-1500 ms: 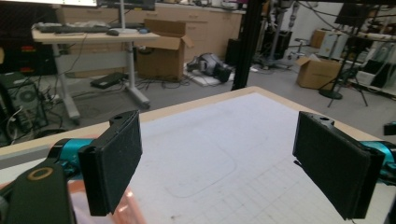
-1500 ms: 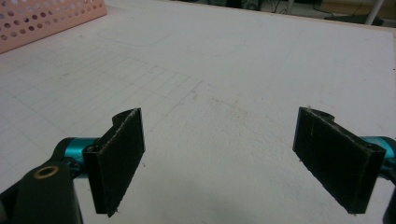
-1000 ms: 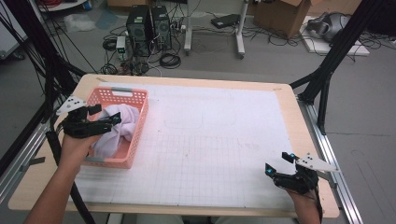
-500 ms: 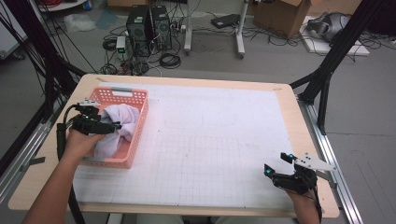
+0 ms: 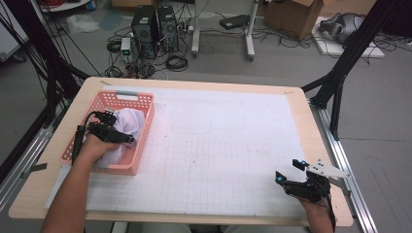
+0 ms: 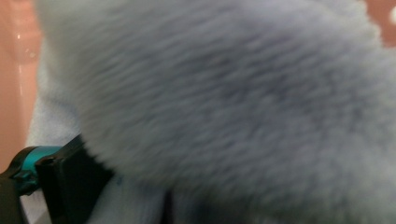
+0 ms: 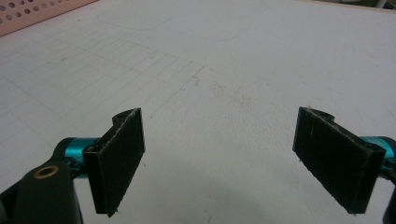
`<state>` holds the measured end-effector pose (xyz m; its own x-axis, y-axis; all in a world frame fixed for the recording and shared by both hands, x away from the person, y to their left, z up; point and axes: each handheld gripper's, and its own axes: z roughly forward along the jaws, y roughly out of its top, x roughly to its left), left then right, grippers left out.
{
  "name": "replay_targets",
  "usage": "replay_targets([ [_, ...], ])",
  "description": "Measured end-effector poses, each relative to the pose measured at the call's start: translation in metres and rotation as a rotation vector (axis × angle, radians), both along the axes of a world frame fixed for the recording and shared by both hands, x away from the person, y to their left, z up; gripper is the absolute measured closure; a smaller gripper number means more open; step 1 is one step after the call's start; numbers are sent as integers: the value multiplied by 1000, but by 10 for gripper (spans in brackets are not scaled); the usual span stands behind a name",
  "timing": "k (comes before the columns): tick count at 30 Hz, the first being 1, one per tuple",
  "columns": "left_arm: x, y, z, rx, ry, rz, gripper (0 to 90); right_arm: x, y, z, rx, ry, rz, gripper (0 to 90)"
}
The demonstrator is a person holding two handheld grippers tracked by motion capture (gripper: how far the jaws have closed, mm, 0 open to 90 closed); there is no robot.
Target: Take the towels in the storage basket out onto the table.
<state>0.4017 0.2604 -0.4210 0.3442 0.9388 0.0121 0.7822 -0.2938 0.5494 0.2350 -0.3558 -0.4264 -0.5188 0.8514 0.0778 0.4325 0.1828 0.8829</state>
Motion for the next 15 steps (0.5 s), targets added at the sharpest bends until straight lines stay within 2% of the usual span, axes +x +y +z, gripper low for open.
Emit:
replay_targets([
  [4,2,-1,-3,25,-10,8,47,0,0,-1,-2,1,3,154],
  [6,1,-2,-1,47,-32,15,124,1,0,-1,0,3,5,154],
  [8,0,-1,0,47,-38,10,231,2,-1,-2,1,4,4,155],
  [10,-1,2,2,45,-53,29,329,3,-2,-2,2,3,5,154],
  [13,-1,3,3,44,-58,33,419,4,-4,-2,1,8,4,154],
  [14,-3,5,6,23,-64,38,439,3,-4,-2,0,10,1,155],
  [15,-3,5,6,23,-64,38,468,2,-5,-2,0,12,-1,155],
])
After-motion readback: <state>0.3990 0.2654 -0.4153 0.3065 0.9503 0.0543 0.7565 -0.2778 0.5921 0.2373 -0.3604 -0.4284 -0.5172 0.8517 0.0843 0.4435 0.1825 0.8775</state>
